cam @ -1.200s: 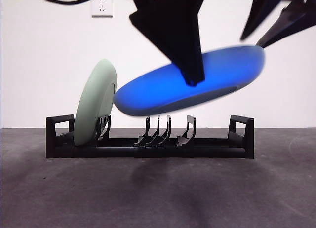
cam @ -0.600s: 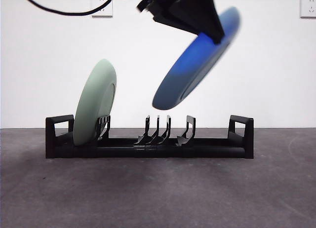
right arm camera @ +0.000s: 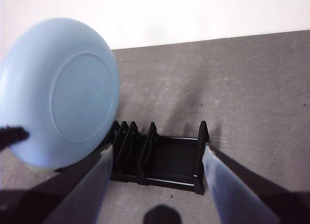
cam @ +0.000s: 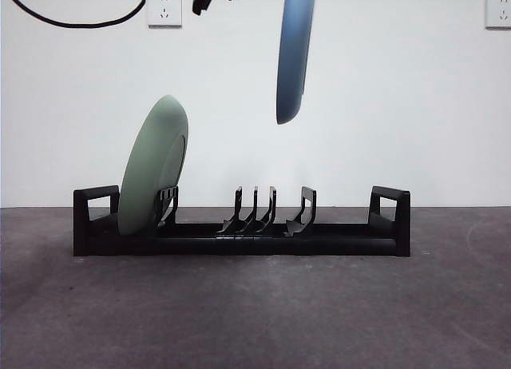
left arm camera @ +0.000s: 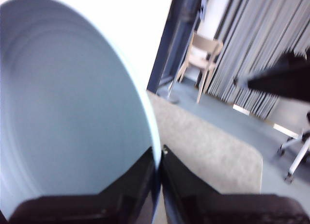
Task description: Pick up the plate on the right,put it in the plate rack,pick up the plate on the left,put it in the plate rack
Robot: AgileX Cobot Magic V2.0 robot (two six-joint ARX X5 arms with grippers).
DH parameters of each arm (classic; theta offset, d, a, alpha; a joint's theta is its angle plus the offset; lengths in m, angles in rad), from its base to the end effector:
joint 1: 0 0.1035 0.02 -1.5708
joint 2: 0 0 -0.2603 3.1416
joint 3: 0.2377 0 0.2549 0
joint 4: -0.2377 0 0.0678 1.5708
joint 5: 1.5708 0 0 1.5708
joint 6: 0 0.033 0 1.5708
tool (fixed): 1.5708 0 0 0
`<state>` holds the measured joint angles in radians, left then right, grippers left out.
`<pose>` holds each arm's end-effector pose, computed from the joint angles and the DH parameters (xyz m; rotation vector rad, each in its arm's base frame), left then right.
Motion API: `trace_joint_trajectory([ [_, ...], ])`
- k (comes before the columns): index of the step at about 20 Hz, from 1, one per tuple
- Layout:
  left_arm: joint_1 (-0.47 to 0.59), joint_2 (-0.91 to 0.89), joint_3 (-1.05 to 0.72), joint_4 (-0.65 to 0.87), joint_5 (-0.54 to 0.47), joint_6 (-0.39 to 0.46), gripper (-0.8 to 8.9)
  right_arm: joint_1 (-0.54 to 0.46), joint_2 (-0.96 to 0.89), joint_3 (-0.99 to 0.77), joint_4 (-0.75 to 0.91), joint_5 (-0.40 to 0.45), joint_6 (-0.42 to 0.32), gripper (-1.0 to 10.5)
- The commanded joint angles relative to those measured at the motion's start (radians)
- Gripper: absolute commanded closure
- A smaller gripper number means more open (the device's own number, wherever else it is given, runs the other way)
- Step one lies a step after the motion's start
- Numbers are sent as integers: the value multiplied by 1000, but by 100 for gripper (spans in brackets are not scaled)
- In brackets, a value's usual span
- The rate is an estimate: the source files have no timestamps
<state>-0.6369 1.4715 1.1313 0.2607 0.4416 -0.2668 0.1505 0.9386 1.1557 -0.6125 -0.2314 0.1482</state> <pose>0.2690 -0.2166 0.3287 -0.2321 0.2263 -1.0600 0.1841 0.0356 0.3870 0.1606 0.4247 0.3468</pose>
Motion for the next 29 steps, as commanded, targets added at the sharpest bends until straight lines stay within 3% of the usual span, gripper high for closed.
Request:
trace_joint_trajectory([
  [1, 22, 26, -5, 42, 11, -80, 823, 0, 2, -2, 6, 5, -8, 632],
  [6, 38, 92, -5, 122, 11, -145, 823, 0, 4, -2, 7, 5, -8, 634],
  [29, 43, 297, -5, 117, -54, -118, 822, 0, 11, -2, 6, 5, -8, 635],
])
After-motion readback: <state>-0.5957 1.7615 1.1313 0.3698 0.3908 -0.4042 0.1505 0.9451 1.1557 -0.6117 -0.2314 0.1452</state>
